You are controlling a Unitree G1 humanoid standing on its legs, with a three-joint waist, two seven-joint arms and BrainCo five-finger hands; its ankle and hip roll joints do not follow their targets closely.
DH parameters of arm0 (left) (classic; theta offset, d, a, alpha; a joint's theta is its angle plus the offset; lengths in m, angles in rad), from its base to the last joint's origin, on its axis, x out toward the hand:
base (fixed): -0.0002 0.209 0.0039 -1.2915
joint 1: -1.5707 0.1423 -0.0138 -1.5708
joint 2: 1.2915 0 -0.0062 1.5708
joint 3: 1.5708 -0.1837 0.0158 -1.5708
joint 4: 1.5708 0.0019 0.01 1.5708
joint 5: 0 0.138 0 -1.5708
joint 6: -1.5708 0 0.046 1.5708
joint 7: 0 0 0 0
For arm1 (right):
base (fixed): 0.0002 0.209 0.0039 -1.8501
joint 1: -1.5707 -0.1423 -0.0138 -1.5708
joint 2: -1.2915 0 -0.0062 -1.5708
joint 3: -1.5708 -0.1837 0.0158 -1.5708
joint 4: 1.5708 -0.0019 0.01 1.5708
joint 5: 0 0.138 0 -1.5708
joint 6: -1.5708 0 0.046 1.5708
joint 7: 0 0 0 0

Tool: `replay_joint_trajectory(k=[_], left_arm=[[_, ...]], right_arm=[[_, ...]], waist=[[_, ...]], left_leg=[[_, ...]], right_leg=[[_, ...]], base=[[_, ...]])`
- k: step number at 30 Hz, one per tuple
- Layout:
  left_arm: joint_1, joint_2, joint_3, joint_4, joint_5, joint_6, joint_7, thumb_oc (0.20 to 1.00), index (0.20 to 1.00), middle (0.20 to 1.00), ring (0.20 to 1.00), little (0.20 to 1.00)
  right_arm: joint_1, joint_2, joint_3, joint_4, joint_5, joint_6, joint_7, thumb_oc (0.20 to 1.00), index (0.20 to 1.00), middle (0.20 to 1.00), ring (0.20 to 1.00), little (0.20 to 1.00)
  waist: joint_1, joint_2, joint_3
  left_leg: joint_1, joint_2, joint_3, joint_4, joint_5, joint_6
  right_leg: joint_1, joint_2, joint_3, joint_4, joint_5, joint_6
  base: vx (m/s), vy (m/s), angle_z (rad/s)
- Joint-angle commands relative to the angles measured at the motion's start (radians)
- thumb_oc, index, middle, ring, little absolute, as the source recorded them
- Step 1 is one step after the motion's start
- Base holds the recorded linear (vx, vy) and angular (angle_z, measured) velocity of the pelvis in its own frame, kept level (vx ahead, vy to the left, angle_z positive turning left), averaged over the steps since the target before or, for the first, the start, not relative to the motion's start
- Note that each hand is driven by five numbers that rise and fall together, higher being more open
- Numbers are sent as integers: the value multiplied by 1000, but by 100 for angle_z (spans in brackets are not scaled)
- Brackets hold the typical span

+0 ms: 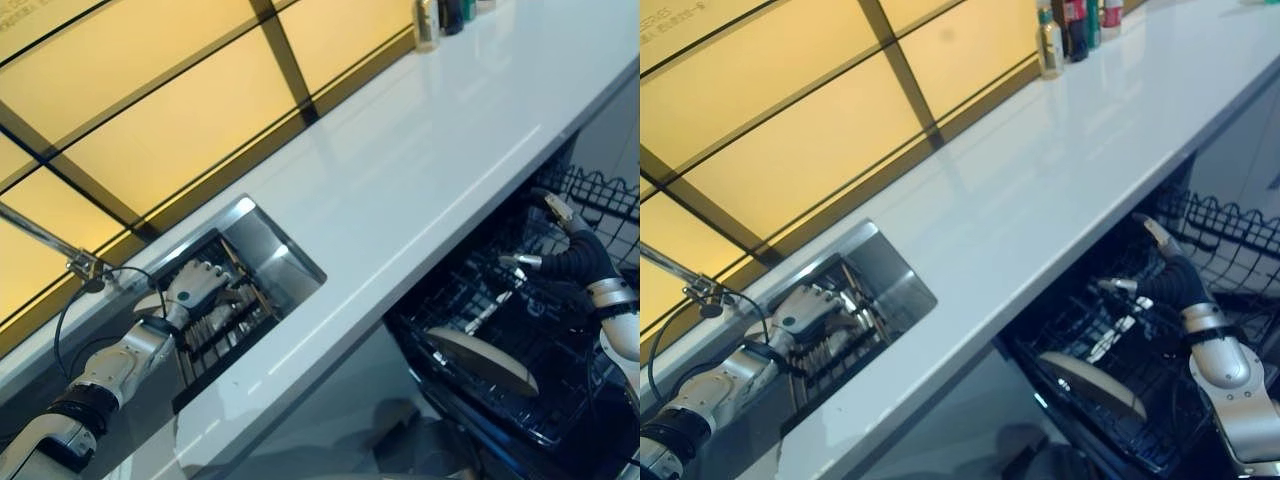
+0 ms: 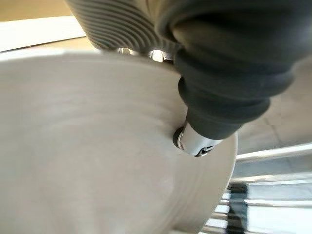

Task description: Pick up plates and place into dishwasher.

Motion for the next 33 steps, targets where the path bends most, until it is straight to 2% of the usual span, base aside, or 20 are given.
replay_joint_trajectory(k=[1,5,8,13,18,22,25,28,30,33], left_arm=[[30,152,169,-4,-133,67,68,200,200,200,200,200],[87,189,259,-103,-237,74,123,200,200,200,200,200],[104,196,325,-147,-245,44,144,200,200,200,200,200],[90,220,373,-208,-284,26,141,200,200,200,200,200],[52,214,403,-278,-444,0,130,200,200,200,200,200],[10,105,433,-378,-666,-62,21,200,200,200,200,200],[-16,0,426,-469,-806,-73,-103,200,200,200,200,200],[-32,-93,397,-542,-954,-57,-220,200,200,200,200,200],[-37,-150,376,-576,-1130,-45,-333,200,200,200,200,200],[-39,-250,343,-632,-1352,-18,-432,200,200,200,200,200]], right_arm=[[-86,34,-13,-18,17,-73,-124,1000,1000,1000,1000,1000],[-128,45,-35,-31,26,-129,-203,1000,1000,1000,1000,1000],[-177,60,-27,-61,12,-166,-224,1000,1000,1000,1000,1000],[-262,53,5,-71,20,-183,-206,1000,1000,1000,1000,1000],[-341,57,70,-70,48,-181,-156,1000,1000,1000,1000,1000],[-399,96,147,-79,31,-153,-106,1000,1000,1000,1000,1000],[-446,134,203,-80,33,-125,-63,1000,1000,1000,1000,1000],[-489,162,259,-74,27,-100,-36,1000,1000,1000,1000,1000],[-511,178,290,-71,32,-88,-7,1000,1000,1000,1000,1000],[-543,205,343,-66,61,-83,40,1000,1000,1000,1000,1000]], waist=[[44,-86,-68],[87,-121,-75],[125,-151,-85],[164,-177,-98],[202,-199,-108],[236,-218,-119],[259,-232,-126],[278,-243,-128],[288,-248,-128],[301,-253,-128]], left_leg=[[-23,-23,-20,68,-80,17],[-30,-12,-36,69,-86,19],[-36,-4,-47,68,-88,18],[-40,7,-65,65,-85,12],[-45,16,-86,62,-82,7],[-46,23,-114,46,-69,1],[-46,27,-137,36,-63,-2],[-46,28,-155,31,-61,-4],[-46,28,-165,27,-59,-3],[-46,29,-173,25,-58,-4]], right_leg=[[204,62,-74,-295,-3,7],[216,65,-94,-303,-4,8],[228,66,-112,-314,0,9],[245,65,-138,-324,0,10],[257,63,-163,-330,0,10],[272,63,-185,-338,0,8],[280,65,-199,-343,1,8],[288,65,-210,-347,1,8],[293,65,-215,-350,2,9],[300,63,-223,-354,2,8]], base=[[-106,-38,17],[-102,-54,14],[-88,-62,21],[-58,-29,22],[-52,-28,21],[-34,-38,27],[-29,-43,15],[-35,-32,15],[-44,-15,14],[-49,-12,9]])
